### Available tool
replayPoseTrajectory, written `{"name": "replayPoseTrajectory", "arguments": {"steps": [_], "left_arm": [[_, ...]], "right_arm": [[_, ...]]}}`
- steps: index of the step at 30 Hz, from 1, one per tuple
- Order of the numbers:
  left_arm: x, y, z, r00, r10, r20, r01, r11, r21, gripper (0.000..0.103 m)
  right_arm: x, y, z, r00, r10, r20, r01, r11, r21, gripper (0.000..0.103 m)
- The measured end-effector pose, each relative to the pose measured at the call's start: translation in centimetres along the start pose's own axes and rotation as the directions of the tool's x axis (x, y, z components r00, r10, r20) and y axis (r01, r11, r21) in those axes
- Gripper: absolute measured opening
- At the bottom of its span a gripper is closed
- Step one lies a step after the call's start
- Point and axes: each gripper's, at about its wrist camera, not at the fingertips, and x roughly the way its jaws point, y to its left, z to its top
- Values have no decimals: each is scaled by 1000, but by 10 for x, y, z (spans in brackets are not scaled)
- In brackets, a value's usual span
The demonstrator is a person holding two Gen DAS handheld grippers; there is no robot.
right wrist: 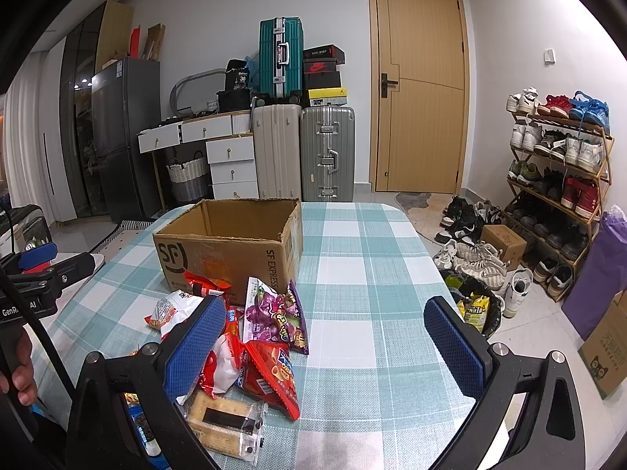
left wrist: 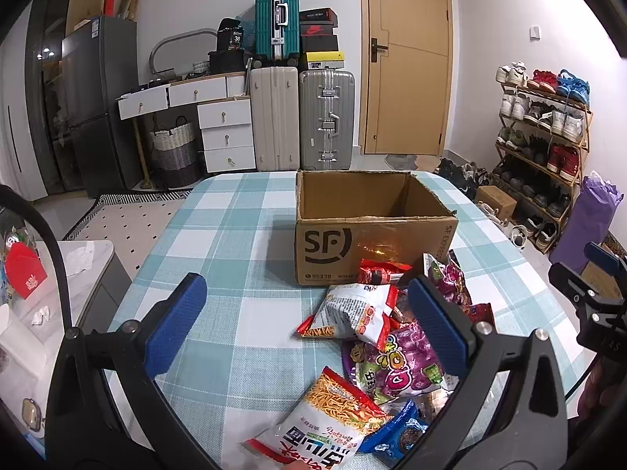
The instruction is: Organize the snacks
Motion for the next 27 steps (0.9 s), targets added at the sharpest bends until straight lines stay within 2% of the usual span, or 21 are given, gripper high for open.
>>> {"name": "replayPoseTrajectory", "arguments": {"steps": [27], "left_arm": [[-1,-3,-2,1000,-3,-5,3,1000,3,102]], "right_arm": [[-2,3,-4,1000,29,1,-29,1000,-3,103]]}}
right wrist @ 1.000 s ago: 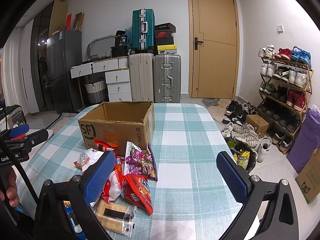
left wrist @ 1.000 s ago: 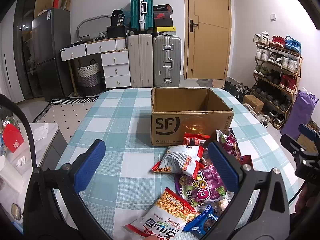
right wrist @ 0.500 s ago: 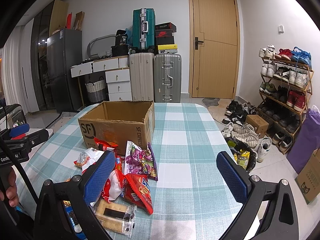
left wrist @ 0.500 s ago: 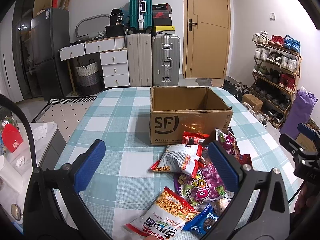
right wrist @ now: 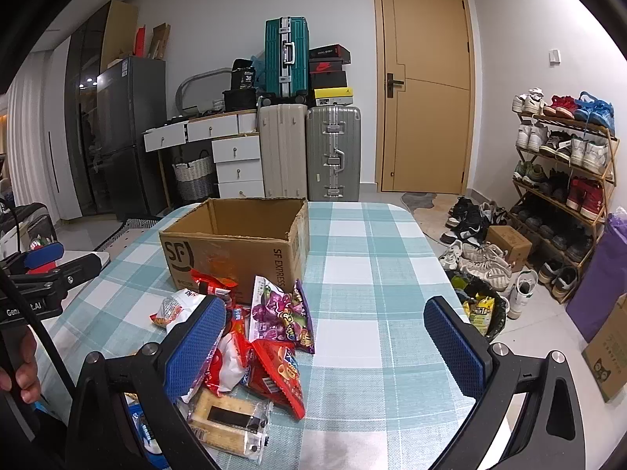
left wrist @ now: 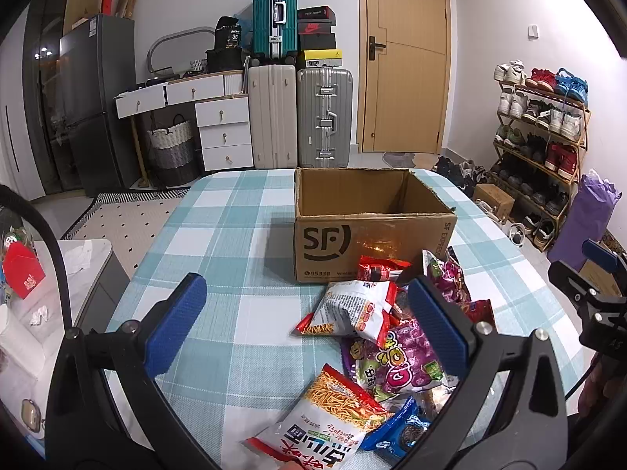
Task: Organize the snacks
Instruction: 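Lower the left gripper onto the white-red noodle bag and close it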
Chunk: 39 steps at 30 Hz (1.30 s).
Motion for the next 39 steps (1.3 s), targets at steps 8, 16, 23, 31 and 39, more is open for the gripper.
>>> {"name": "replayPoseTrajectory", "arguments": {"steps": [8,16,23,31,39], "left_arm": [[-2,-3,-6,1000,-10,-13,10,1000,28,102],[8,15,-17,990,-70,-126,73,997,18,102],[13,10,-43,967,-118,-227,143,985,96,102],[27,10,-66,930,-145,-338,204,968,146,102],[45,7,-81,891,-147,-430,238,957,166,94]], "right_arm": [[0,0,-1,1000,20,-7,-20,1000,0,103],[7,1,-2,994,97,-57,-96,995,8,103],[15,6,-6,984,144,-103,-144,990,5,103],[23,5,-9,974,175,-142,-174,985,16,103],[24,9,-10,975,173,-143,-176,984,-9,103]]}}
